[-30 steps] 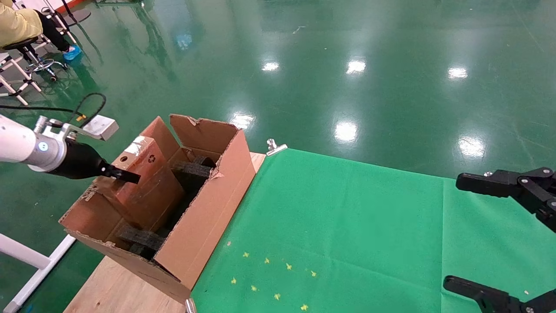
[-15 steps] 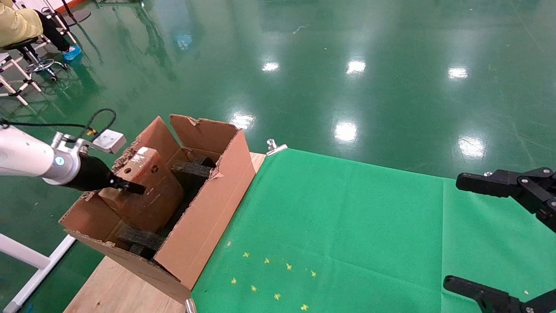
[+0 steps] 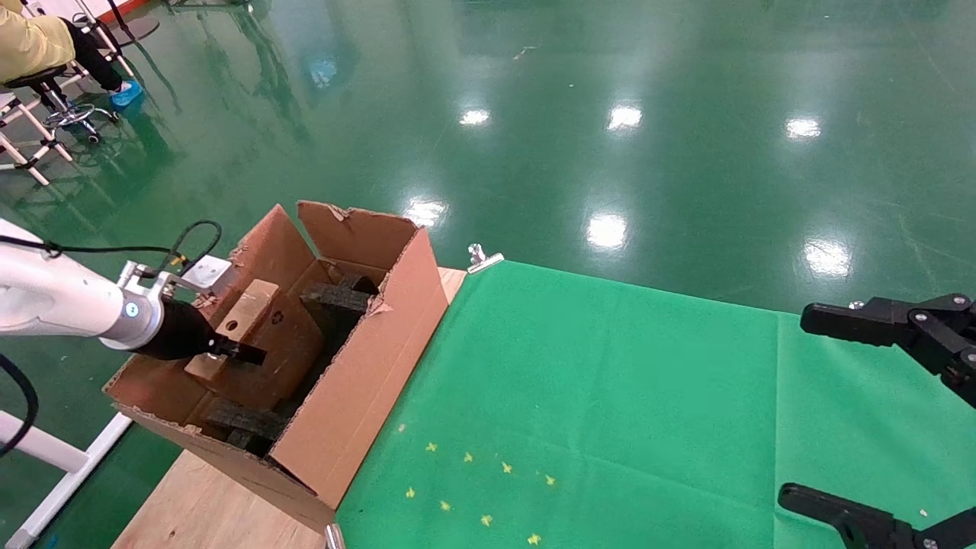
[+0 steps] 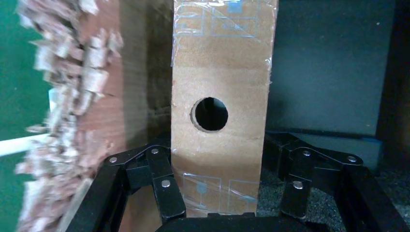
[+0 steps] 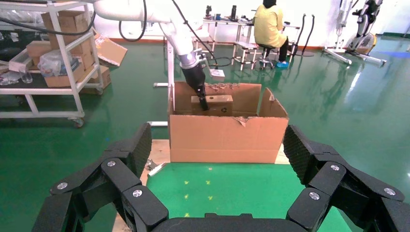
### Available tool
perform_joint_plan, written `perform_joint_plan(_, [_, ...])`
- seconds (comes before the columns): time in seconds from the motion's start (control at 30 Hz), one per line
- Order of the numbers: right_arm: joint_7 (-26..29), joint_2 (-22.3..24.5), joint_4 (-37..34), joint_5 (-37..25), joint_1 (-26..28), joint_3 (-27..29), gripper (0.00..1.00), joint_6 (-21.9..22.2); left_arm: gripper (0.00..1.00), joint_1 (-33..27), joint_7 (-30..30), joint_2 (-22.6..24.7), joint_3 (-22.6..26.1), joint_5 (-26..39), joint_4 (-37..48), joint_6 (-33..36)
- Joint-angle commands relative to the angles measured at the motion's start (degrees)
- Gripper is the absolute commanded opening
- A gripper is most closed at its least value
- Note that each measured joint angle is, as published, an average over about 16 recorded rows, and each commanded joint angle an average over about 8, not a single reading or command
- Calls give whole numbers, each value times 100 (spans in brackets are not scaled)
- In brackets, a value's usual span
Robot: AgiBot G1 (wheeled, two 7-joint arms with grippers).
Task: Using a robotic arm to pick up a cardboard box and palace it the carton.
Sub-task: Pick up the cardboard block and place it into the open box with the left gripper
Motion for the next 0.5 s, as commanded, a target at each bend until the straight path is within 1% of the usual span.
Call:
perform_joint_plan(0.03, [0,0,0,0,0,0,100,0,0,61,7,34,-11,-18,55,-41])
perform_joint_plan(0.5, [-2,1,0,2,1,-3,100,1,0,291,-58,232,-33,-50,209,-357])
